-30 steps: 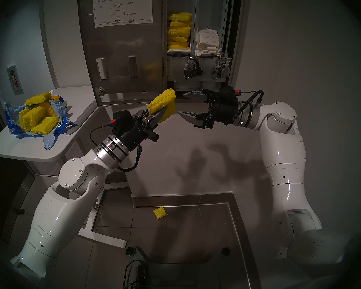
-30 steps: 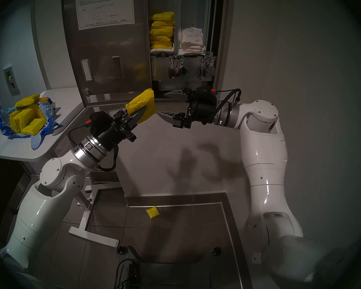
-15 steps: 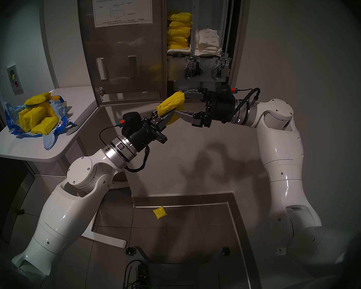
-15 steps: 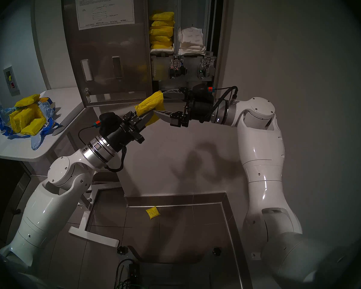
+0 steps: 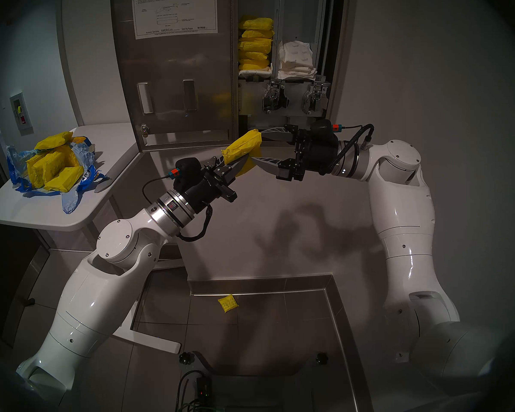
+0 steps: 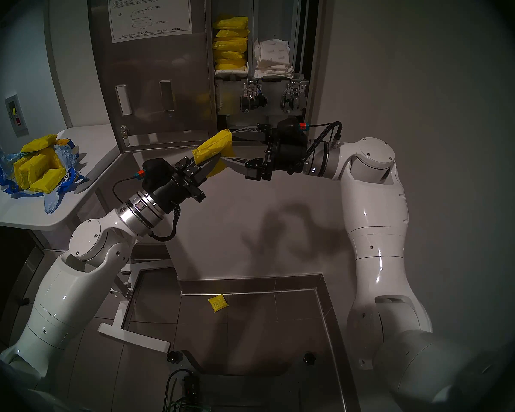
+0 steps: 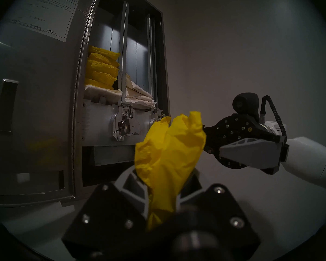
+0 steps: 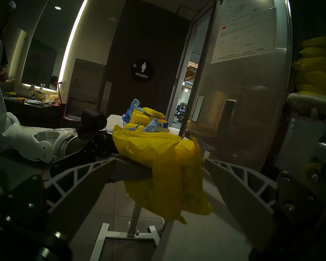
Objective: Open the dispenser door, put the pads inside, close the door
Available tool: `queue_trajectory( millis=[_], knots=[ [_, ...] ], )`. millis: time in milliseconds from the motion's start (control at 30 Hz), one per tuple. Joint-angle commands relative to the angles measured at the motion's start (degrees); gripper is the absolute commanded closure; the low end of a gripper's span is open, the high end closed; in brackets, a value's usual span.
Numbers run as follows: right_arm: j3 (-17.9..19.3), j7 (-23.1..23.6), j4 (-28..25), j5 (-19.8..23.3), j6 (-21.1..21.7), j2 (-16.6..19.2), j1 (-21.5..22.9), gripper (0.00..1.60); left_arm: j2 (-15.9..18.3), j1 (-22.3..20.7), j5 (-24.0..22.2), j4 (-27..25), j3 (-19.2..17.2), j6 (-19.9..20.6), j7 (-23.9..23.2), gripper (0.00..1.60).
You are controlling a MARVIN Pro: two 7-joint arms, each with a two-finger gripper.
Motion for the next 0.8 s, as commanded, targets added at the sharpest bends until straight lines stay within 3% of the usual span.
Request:
queue_trajectory(
  millis=[0,600,700,767],
  knots=[
    [-0.5,-0.1,0.1,0.5,0.2,0.0,2.2,0.03,0.0,-3.1,-0.2,0.1,-1.0,-1.5,-1.4,1.60],
    [-2.2,-0.1,4.6,1.2,-1.5,0.7,4.6,0.03,0.5,-3.2,-2.9,0.6,-1.2,-1.5,-7.4,1.60],
    [-2.3,-0.1,4.8,1.4,-1.7,0.8,4.7,0.08,0.7,-3.2,-2.8,0.6,-1.2,-1.5,-7.8,1.60],
    [-2.5,-0.1,4.8,1.6,-1.9,1.0,4.7,0.21,0.7,-3.2,-2.8,0.7,-1.2,-1.5,-8.4,1.60]
  ],
)
